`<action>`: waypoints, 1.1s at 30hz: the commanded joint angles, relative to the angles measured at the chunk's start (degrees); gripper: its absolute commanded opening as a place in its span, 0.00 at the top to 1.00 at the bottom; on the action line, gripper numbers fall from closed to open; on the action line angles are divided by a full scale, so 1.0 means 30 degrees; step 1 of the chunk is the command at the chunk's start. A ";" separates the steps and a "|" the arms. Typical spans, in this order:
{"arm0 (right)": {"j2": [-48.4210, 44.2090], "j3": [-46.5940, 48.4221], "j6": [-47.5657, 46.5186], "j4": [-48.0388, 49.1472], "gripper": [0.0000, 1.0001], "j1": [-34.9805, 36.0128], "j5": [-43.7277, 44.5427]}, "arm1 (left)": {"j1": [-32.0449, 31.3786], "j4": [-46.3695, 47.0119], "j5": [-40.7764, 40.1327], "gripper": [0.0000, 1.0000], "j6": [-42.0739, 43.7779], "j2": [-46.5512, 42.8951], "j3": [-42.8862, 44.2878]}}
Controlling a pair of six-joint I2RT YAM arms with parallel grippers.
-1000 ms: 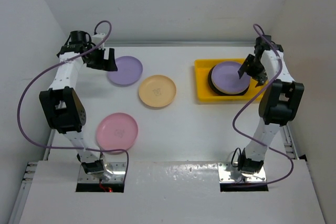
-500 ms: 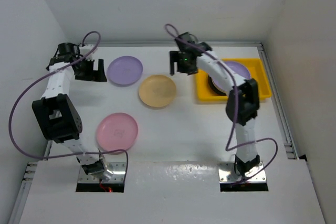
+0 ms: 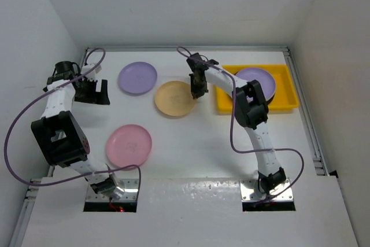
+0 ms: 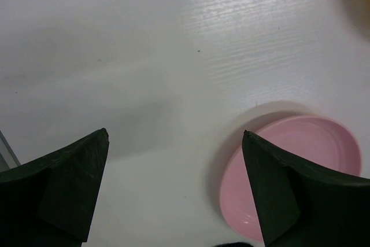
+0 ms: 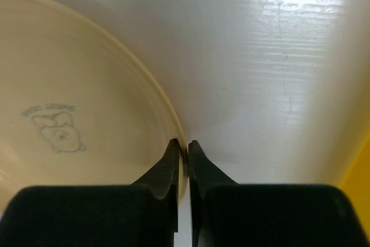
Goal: Place the plates into the plastic bin on the countertop
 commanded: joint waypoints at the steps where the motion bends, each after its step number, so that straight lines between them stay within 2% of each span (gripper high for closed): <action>1: -0.1163 -0.0641 -0.0103 0.0565 1.00 0.0296 0.0470 | -0.0429 -0.1384 0.0952 0.04 0.2831 -0.0343 -0.0175; 3: -0.1722 -0.0671 -0.0659 0.0243 1.00 0.0268 0.1114 | -0.0635 -0.1885 -0.0041 0.07 0.3949 0.0097 -0.0847; 7: -0.6106 -0.1109 -0.1245 0.0124 1.00 -0.0403 0.2929 | -0.0811 -0.2090 -0.0219 0.12 0.4479 0.0274 -0.1581; 9: -0.7959 -0.1811 -0.1072 -0.0022 1.00 -0.1661 0.3459 | -0.0813 -0.2090 -0.0219 0.12 0.4479 0.0274 -0.1786; 10: -0.9067 -0.2858 -0.0926 -0.0051 1.00 -0.3493 0.3578 | -0.0813 -0.2090 -0.0219 0.12 0.4682 0.0274 -0.2018; 12: -1.0858 -0.4120 -0.0632 -0.0401 1.00 -0.4852 0.3900 | -0.1308 -0.2295 -0.0044 0.12 0.5063 0.0479 -0.2196; 13: -1.1387 -0.4940 -0.0457 -0.0606 1.00 -0.6948 0.4511 | -0.1485 -0.2295 -0.0044 0.12 0.5065 0.0682 -0.2399; 15: -1.1742 -0.5415 -0.0454 -0.1629 1.00 -0.8281 0.4955 | -0.2156 -0.2295 -0.0424 0.12 0.5241 0.0889 -0.2694; 16: -1.2150 -0.6345 -0.0397 -0.1517 1.00 -1.0201 0.5043 | -0.2392 -0.2295 -0.0628 0.12 0.5415 0.1092 -0.3013; 18: -1.2387 -0.7403 -0.0835 -0.1109 1.00 -1.1154 0.4870 | -0.2774 -0.2295 -0.0630 0.12 0.5416 0.1298 -0.3453; 19: -1.2302 -0.7757 -0.0836 -0.0642 1.00 -1.2348 0.4230 | -0.3124 -0.2295 -0.0630 0.12 0.5416 0.1532 -0.3456; 22: -1.1396 -0.7440 -0.1187 -0.0375 1.00 -1.3439 0.3056 | -0.3362 -0.1856 -0.0833 0.13 0.5416 0.1710 -0.3835; 28: -1.0075 -0.7086 -0.1452 0.0095 1.00 -1.4029 0.1851 | -0.3713 -0.1241 -0.1419 0.13 0.5241 0.2616 -0.4013; 33: -1.0483 -0.8752 -0.2007 0.1382 0.98 -1.4088 0.1033 | -0.3713 -0.0628 -0.1596 0.13 0.5241 0.2618 -0.4423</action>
